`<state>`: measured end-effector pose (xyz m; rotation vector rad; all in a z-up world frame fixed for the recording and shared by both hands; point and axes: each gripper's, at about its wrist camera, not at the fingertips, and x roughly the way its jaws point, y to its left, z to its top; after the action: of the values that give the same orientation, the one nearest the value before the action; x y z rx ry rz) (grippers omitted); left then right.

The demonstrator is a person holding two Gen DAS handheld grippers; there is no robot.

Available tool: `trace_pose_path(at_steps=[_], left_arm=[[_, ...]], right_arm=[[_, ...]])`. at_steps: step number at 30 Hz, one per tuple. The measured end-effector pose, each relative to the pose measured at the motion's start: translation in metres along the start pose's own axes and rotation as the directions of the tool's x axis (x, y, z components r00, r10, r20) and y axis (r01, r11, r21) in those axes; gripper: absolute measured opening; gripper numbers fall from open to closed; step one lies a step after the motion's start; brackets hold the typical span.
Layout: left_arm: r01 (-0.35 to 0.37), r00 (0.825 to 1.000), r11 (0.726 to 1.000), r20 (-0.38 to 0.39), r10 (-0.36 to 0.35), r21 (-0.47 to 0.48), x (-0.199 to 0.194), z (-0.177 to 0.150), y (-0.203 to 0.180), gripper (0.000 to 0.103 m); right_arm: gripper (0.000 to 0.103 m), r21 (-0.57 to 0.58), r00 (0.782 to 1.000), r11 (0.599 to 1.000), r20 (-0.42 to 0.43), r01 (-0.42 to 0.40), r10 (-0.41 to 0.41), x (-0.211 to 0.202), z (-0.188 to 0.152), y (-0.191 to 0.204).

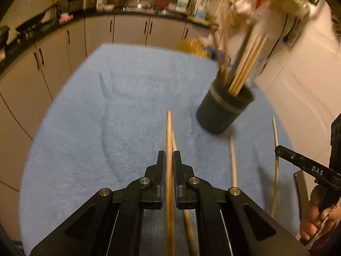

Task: Organize utensils
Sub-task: 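Lift the held chopsticks upright with both grippers, then carry both chopsticks over the grey cup and lower them in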

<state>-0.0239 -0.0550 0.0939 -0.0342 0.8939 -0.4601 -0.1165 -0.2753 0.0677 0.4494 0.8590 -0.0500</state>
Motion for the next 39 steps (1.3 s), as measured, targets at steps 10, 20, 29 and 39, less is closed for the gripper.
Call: trace_pose_path(at_steps=[10,20,29,39], left_arm=[[-0.005,0.984,0.999,0.177,-0.003,0.044,-0.079,-0.003,-0.015,0.006],[-0.041,0.978,0.996,0.208,0.025,0.074,-0.090,-0.008,-0.023,0.006],[-0.046,0.974,0.996,0.224,0.027,0.081,-0.095,-0.010,-0.024,0.006],[-0.046,0.971,0.996,0.239,0.025,0.081,-0.102,-0.012,-0.025,0.006]], right_arm=[[0.007,-0.087,0.970,0.995,0.234,-0.052,0.071,-0.070,-0.011,0.039],[0.007,-0.109,0.964,0.992,0.253,-0.058,0.084,-0.084,-0.018,0.054],[0.007,-0.117,0.962,0.991,0.260,-0.058,0.087,-0.090,-0.020,0.059],[0.007,-0.118,0.958,0.991,0.271,-0.063,0.093,-0.099,-0.023,0.062]])
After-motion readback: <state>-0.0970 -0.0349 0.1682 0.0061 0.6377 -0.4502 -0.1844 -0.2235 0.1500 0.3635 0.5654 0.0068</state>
